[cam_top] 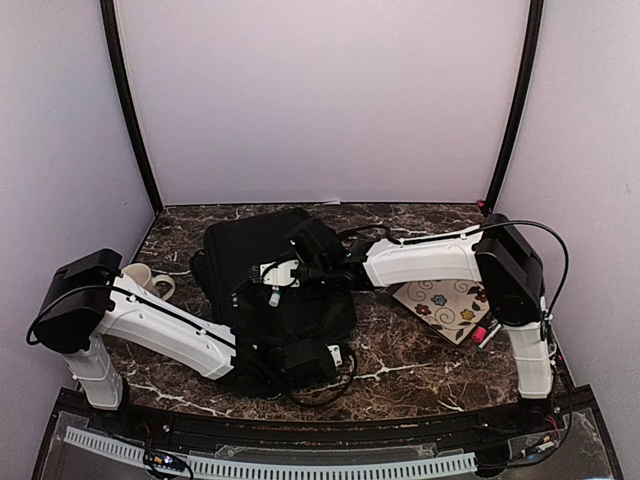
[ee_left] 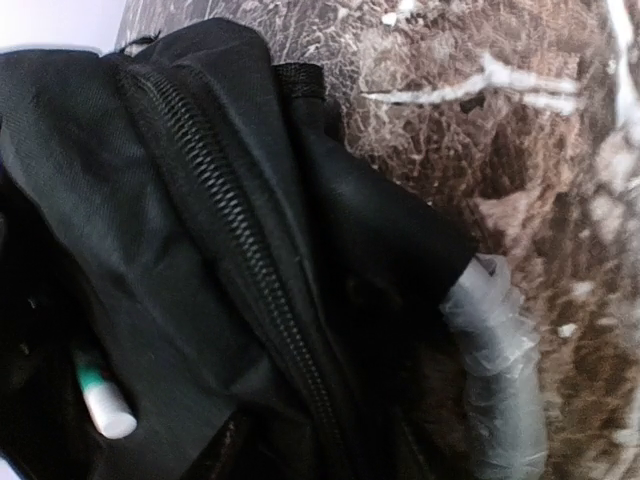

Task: Pack the student bag
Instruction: Pick up the student bag from the center of the board, then pick up the second largest pocket of the bag from the student bag.

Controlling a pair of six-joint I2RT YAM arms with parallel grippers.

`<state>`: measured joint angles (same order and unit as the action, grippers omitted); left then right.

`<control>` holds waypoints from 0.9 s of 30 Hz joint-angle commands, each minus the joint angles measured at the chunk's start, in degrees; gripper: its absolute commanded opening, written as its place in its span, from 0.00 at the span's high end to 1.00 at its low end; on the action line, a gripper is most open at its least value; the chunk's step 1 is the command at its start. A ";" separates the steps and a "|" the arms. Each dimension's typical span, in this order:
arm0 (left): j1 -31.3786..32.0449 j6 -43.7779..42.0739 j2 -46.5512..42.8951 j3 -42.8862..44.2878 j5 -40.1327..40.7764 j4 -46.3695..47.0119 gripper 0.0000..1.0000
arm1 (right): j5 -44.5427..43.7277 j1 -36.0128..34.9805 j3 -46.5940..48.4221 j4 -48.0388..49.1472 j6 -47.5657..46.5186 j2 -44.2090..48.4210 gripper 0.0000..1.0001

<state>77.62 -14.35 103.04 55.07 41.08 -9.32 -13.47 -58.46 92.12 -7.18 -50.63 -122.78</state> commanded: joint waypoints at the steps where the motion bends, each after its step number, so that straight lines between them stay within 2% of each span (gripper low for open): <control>1: -1.77 -6.91 0.16 2.06 9.68 7.49 0.68 | 2.24 1.17 1.26 -3.49 1.45 0.21 0.98; 2: -2.26 -7.24 -0.52 2.39 9.03 7.65 0.75 | 2.45 1.35 1.31 -3.72 1.56 0.38 0.98; 5: -2.65 -9.07 -3.78 2.43 8.18 9.02 0.89 | 4.12 2.16 2.31 -5.11 2.27 0.40 0.98; 9: -1.85 -11.18 -8.84 3.70 10.06 7.81 1.00 | 9.07 4.07 8.78 -10.63 5.42 -1.47 0.98; 13: 0.97 -15.26 -15.79 4.61 11.20 7.62 1.00 | 11.62 4.79 13.47 -15.67 7.02 -1.89 0.96; 17: 4.12 -16.07 -20.41 7.18 13.29 2.18 1.00 | 13.72 4.85 18.41 -21.82 9.02 -1.41 0.81; 20: 4.89 -11.05 -23.06 7.65 12.80 -4.17 1.00 | 16.22 5.02 21.99 -25.92 12.05 -1.01 0.69; 27: 9.44 2.70 -25.97 4.56 11.84 -11.42 1.00 | 25.53 5.11 19.71 -28.85 20.72 4.54 0.62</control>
<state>83.35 -21.52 80.88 59.11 52.73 -18.35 6.31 -54.37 113.65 -33.23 -36.47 -123.07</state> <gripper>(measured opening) 0.054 0.366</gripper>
